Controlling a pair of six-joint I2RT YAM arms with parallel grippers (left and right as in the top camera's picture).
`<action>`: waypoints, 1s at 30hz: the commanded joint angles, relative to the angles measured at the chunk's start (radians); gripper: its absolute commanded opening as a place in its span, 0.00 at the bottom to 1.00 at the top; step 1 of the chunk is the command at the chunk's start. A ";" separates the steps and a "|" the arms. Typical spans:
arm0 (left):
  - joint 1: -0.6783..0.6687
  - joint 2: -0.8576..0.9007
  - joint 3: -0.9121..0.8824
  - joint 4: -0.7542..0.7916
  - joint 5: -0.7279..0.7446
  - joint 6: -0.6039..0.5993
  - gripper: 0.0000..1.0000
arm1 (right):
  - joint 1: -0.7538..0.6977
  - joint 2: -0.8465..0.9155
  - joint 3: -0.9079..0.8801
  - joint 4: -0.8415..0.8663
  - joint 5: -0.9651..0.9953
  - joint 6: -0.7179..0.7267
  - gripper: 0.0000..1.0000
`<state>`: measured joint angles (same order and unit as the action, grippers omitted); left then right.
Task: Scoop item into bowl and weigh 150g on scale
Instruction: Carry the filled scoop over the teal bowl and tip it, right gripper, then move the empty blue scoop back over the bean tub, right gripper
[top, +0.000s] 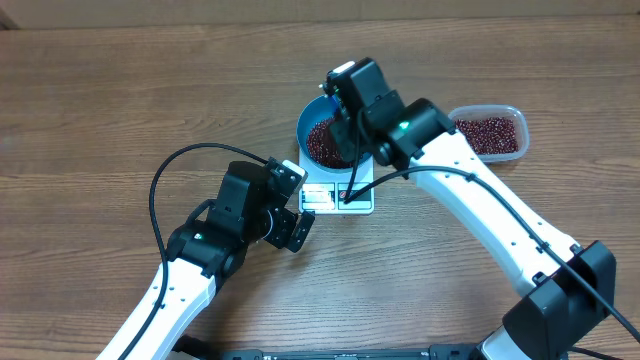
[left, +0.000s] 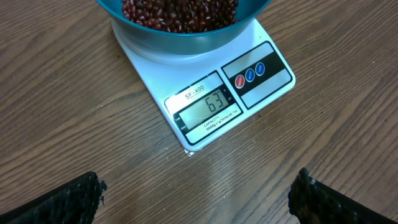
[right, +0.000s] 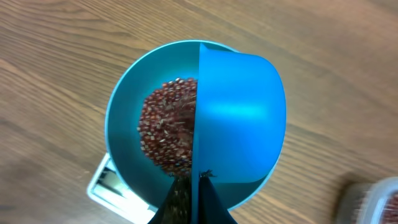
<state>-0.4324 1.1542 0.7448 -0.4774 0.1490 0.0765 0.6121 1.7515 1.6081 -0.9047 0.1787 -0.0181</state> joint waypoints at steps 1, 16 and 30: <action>-0.005 -0.004 -0.003 0.004 -0.002 -0.017 1.00 | 0.036 -0.037 0.035 0.014 0.148 -0.043 0.04; -0.005 -0.004 -0.003 0.004 -0.002 -0.017 0.99 | 0.105 -0.037 0.035 0.033 0.293 -0.115 0.04; -0.005 -0.004 -0.003 0.004 -0.002 -0.017 1.00 | -0.039 -0.148 0.037 0.039 0.025 -0.086 0.04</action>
<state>-0.4324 1.1542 0.7444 -0.4774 0.1490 0.0765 0.6640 1.7203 1.6081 -0.8757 0.3210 -0.1257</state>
